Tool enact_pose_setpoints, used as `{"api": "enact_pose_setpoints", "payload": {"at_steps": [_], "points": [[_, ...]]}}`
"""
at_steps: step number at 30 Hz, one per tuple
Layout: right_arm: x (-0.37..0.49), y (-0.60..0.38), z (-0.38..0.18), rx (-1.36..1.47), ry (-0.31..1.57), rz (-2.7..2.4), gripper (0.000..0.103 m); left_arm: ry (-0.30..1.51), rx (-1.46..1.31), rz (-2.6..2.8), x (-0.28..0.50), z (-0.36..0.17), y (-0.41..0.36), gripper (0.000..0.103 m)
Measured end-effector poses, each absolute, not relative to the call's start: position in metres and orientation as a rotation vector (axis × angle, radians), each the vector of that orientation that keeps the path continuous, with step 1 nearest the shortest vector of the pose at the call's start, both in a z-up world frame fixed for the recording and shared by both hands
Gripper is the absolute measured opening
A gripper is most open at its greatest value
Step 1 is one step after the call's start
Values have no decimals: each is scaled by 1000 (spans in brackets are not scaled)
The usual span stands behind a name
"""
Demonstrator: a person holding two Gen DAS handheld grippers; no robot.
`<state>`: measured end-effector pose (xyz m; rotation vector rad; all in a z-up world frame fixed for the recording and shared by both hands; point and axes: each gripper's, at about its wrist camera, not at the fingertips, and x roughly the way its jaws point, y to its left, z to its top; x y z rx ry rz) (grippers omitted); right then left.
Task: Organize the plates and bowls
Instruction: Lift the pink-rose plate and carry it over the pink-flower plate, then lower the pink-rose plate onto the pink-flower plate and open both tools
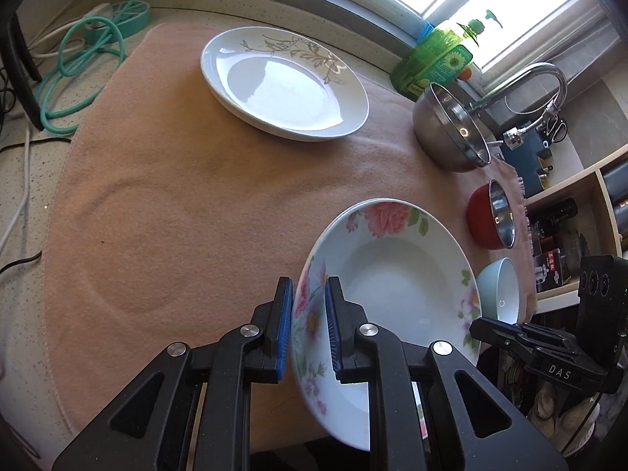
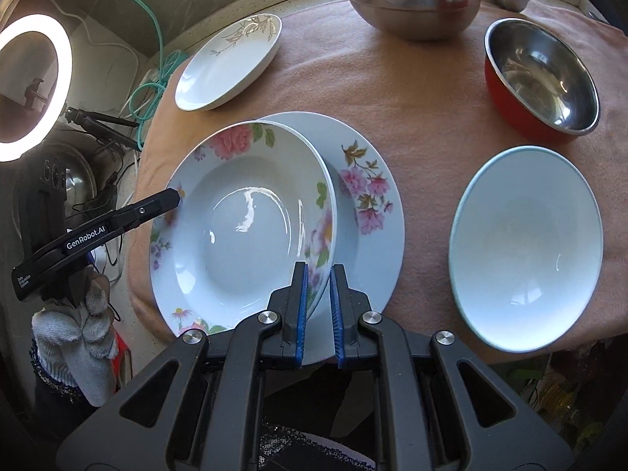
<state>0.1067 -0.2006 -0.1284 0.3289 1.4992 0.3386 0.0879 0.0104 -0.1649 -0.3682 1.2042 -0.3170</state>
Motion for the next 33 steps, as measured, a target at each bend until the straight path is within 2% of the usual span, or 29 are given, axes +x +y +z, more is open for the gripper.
{"api": "enact_pose_setpoints", "payload": {"at_steps": [33], "points": [[94,-208,-142,280,1512,270,15,1194,-134,-320,106,-167,-39,15]]}}
